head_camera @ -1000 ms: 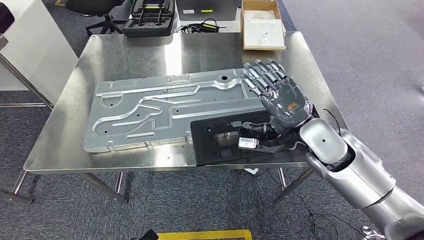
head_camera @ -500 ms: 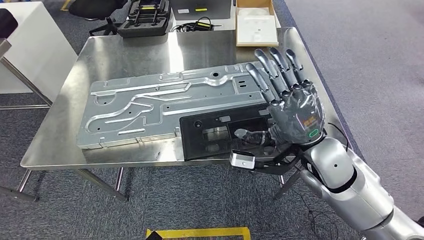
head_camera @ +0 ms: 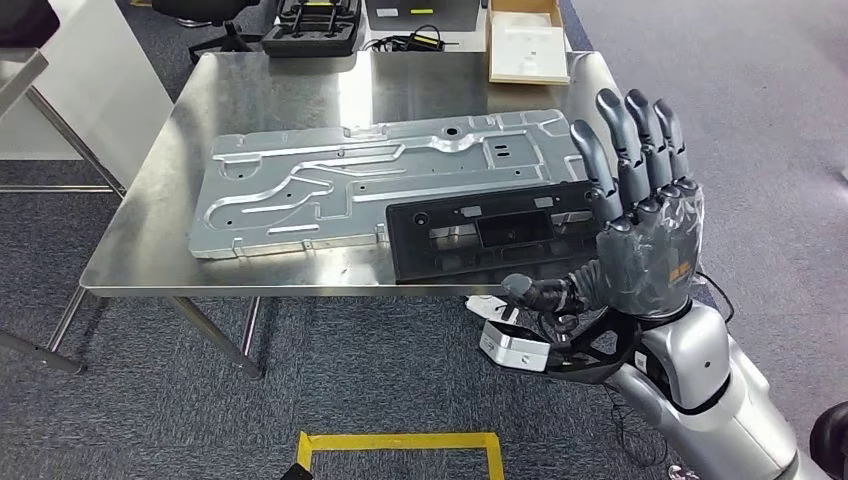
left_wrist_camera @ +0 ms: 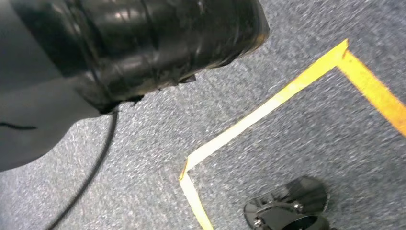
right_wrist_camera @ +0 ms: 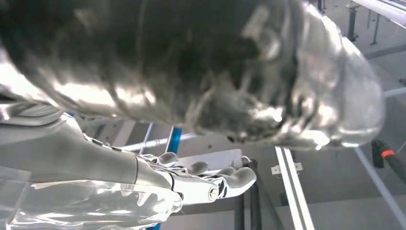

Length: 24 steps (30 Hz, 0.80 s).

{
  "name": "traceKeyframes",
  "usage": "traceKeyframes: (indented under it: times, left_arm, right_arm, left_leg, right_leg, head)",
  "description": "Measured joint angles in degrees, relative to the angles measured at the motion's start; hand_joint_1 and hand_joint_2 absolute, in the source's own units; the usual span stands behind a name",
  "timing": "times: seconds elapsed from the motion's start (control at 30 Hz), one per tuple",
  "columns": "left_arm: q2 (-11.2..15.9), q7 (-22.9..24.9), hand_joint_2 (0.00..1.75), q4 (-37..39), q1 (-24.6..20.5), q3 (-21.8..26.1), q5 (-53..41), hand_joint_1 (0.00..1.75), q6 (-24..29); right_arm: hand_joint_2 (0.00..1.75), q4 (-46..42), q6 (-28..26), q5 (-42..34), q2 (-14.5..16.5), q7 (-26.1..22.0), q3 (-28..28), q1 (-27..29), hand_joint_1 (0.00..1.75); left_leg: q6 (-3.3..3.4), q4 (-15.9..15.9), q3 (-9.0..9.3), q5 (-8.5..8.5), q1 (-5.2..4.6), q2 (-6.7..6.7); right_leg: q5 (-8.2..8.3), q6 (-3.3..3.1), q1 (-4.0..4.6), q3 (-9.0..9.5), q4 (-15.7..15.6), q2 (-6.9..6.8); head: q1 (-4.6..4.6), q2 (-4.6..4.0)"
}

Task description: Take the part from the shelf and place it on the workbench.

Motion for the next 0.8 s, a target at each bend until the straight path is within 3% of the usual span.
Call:
traceKeyframes:
  times: [0.03, 0.07, 0.1, 0.17, 0.23, 0.3, 0.37, 0.4, 0.47, 0.5, 0.53, 0.57, 0.6, 0.63, 0.67, 0.73, 0.8]
  left_arm:
    - [0.03, 0.1, 0.0, 0.0, 0.02, 0.13, 0.15, 0.0, -0.2]
    - [0.04, 0.23, 0.0, 0.0, 0.03, 0.26, 0.3, 0.0, -0.37]
    - [0.04, 0.38, 0.0, 0.0, 0.05, 0.39, 0.45, 0.0, -0.53]
    - [0.08, 0.73, 0.0, 0.0, 0.07, 0.56, 0.68, 0.0, -0.7]
    - [0.2, 1.02, 0.0, 0.0, 0.11, 0.65, 0.86, 0.0, -0.71]
    - [0.33, 1.15, 0.0, 0.01, 0.16, 0.72, 1.08, 0.0, -0.6]
    - [0.5, 1.2, 0.0, 0.03, 0.2, 0.89, 1.49, 0.0, -0.38]
    - [0.56, 1.21, 0.0, 0.04, 0.26, 0.97, 1.71, 0.0, -0.27]
    - [0.61, 1.23, 0.0, 0.04, 0.34, 1.07, 2.11, 0.0, -0.14]
    - [0.61, 1.24, 0.0, 0.04, 0.34, 1.09, 2.32, 0.0, -0.12]
    - [0.61, 1.26, 0.0, 0.04, 0.33, 1.12, 2.52, 0.0, -0.1]
    - [0.61, 1.28, 0.0, 0.04, 0.32, 1.15, 2.67, 0.0, -0.1]
    - [0.61, 1.28, 0.0, 0.04, 0.3, 1.18, 2.79, 0.0, -0.1]
    - [0.61, 1.26, 0.0, 0.04, 0.25, 1.19, 2.82, 0.0, -0.09]
    - [0.61, 1.19, 0.0, 0.04, 0.15, 1.2, 2.82, 0.0, -0.08]
    - [0.6, 1.0, 0.0, 0.04, -0.08, 1.24, 2.8, 0.0, -0.06]
    - [0.56, 0.91, 0.0, 0.04, -0.13, 1.32, 2.79, 0.0, -0.06]
  right_arm:
    - [0.0, -0.32, -0.31, -0.19, 0.13, -0.01, -0.19, 0.48, 0.0]
    - [0.0, -0.58, -0.63, -0.33, 0.26, 0.02, -0.32, 0.99, 0.0]
    - [0.0, -0.85, -1.08, -0.6, 0.38, 0.08, -0.46, 1.53, 0.0]
    - [0.0, -1.39, -2.19, -1.62, 0.64, 0.26, -0.93, 2.59, 0.0]
    - [0.0, -1.85, -3.97, -3.96, 0.96, 0.31, -1.67, 3.81, 0.0]
    - [0.0, -2.03, -6.03, -8.26, 1.37, -0.25, -2.43, 5.55, 0.0]
    - [0.0, -1.98, -7.78, -14.98, 2.03, -1.74, -3.09, 7.76, 0.0]
    - [0.0, -1.94, -8.53, -19.0, 2.49, -2.93, -3.45, 8.99, 0.0]
    - [0.0, -1.61, -9.48, -27.62, 3.72, -6.3, -4.4, 11.65, 0.0]
    - [0.0, -1.13, -9.65, -32.13, 4.56, -8.52, -4.91, 13.17, 0.0]
    - [0.0, -0.32, -9.66, -36.67, 5.46, -10.99, -5.34, 14.79, 0.0]
    - [0.0, 0.83, -9.53, -41.21, 6.39, -13.67, -5.66, 16.4, 0.0]
    - [0.0, 2.34, -9.03, -46.22, 7.35, -16.61, -5.83, 17.94, 0.0]
    - [0.0, 4.08, -8.06, -51.59, 8.26, -19.62, -5.91, 19.27, 0.0]
    - [0.0, 5.83, -6.78, -56.65, 9.11, -22.38, -5.93, 20.33, 0.0]
    - [0.0, 8.96, -4.45, -63.73, 10.39, -26.42, -5.93, 21.71, 0.0]
    - [0.0, 11.19, -3.6, -65.85, 11.12, -27.63, -5.93, 22.39, 0.0]
  left_leg:
    - [-0.1, 0.07, -0.82, 0.58, 0.01, 0.0]
    - [-0.24, 0.19, -1.68, 1.14, 0.04, 0.0]
    - [-0.45, 0.42, -2.58, 1.67, 0.11, 0.0]
    - [-1.0, 1.36, -4.18, 2.47, 0.14, -0.05]
    - [-1.6, 2.16, -4.92, 3.07, 0.07, -0.14]
    - [-2.23, 2.33, -5.08, 3.7, 0.1, -0.29]
    - [-2.88, 3.6, -5.99, 2.23, 0.3, -0.46]
    - [-3.18, 5.58, -6.84, -0.1, 0.39, -0.5]
    - [-3.61, 12.41, -8.83, -6.04, 0.46, -0.46]
    - [-3.77, 15.99, -9.42, -7.8, 0.49, -0.44]
    - [-3.85, 18.42, -9.4, -8.07, 0.5, -0.44]
    - [-3.83, 19.09, -8.52, -7.12, 0.5, -0.44]
    - [-3.69, 17.66, -6.62, -5.55, 0.49, -0.44]
    - [-3.41, 14.26, -3.65, -4.41, 0.45, -0.47]
    - [-3.04, 9.64, -0.1, -4.33, 0.32, -0.5]
    - [-2.32, 2.34, 4.91, -5.39, -0.03, -0.57]
    - [-1.74, 0.32, 5.52, -5.37, -0.33, -0.56]
  right_leg:
    - [-0.23, 0.12, -0.04, 0.34, 2.09, -0.01]
    - [0.74, 0.23, -0.08, 1.58, 2.23, -0.01]
    - [2.18, 0.33, -0.17, 3.85, 0.3, -0.02]
    - [2.98, 0.39, -0.26, 10.4, -7.83, -0.06]
    - [1.74, 0.05, -0.1, 14.38, -13.65, 0.01]
    - [1.72, -0.6, 0.1, 14.28, -14.42, 0.07]
    - [2.67, -1.52, 0.08, 13.3, -14.46, -0.14]
    - [3.33, -2.01, 0.04, 12.59, -14.52, -0.26]
    - [4.7, -2.47, 0.18, 11.06, -14.48, -0.36]
    - [5.39, -2.55, 0.27, 10.21, -14.45, -0.4]
    - [6.05, -2.55, 0.35, 9.34, -14.41, -0.45]
    - [6.7, -2.52, 0.41, 8.41, -14.36, -0.48]
    - [7.32, -2.45, 0.45, 7.52, -14.33, -0.5]
    - [7.94, -2.35, 0.48, 6.75, -14.28, -0.5]
    - [8.49, -2.17, 0.56, 6.1, -14.23, -0.46]
    - [9.54, -1.64, 0.51, 5.58, -14.33, -0.47]
    - [10.54, -0.94, 0.34, 5.54, -14.65, -0.51]
  head:
    - [-0.01, 0.0]
    - [0.0, 0.0]
    - [0.01, 0.0]
    - [0.05, 0.0]
    - [0.12, 0.01]
    - [0.17, 0.01]
    - [0.15, 0.0]
    - [0.06, 0.0]
    - [-0.09, 0.0]
    - [-0.14, 0.0]
    - [-0.1, 0.0]
    - [-0.12, 0.0]
    - [-0.13, 0.0]
    - [-0.13, 0.01]
    - [-0.15, 0.01]
    - [-0.08, 0.01]
    - [-0.17, 0.01]
